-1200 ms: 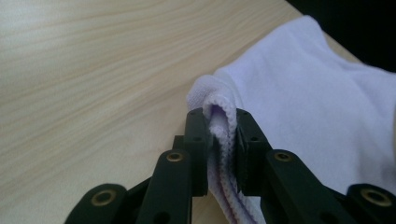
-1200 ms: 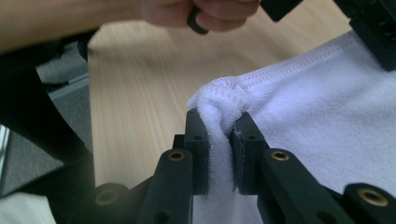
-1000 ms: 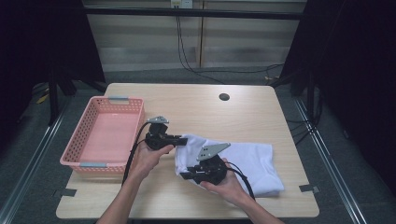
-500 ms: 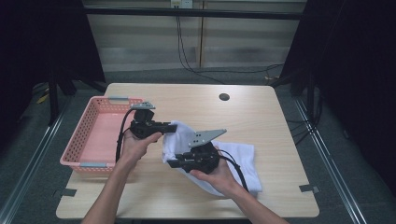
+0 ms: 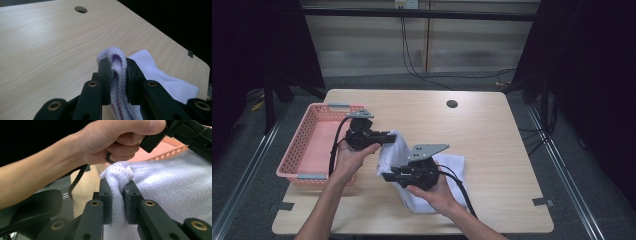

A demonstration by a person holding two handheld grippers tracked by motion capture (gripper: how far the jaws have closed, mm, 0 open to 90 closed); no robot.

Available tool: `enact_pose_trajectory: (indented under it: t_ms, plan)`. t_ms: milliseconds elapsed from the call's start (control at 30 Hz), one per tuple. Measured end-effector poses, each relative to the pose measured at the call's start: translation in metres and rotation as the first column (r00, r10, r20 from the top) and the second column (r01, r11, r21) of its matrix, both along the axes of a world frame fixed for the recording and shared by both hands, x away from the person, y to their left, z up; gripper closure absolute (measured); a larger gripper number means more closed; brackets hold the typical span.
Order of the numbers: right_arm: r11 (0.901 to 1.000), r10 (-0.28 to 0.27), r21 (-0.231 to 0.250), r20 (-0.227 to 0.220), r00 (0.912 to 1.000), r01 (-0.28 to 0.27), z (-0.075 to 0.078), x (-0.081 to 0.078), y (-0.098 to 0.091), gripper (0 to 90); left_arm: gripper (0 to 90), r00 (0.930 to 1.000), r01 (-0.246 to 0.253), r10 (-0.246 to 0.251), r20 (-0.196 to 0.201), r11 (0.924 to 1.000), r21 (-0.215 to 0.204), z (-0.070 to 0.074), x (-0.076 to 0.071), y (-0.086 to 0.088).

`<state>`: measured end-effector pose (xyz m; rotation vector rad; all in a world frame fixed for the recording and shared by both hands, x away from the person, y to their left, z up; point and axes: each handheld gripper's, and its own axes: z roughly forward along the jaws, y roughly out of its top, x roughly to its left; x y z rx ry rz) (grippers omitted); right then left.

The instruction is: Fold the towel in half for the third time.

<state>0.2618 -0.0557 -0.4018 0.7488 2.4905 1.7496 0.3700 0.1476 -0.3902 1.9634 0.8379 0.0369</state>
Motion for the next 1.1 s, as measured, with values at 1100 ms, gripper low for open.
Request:
enact_pose_trajectory:
  t_ms: [1100]
  plan:
    - [0.9537,-0.275,-0.148,-0.078,0.9582,0.262,-0.068,-0.060,-0.160,70.6,70.0,0.9706,0.226,-0.217,-0.105,0.9697,0.092,-0.073,0.005,-0.180]
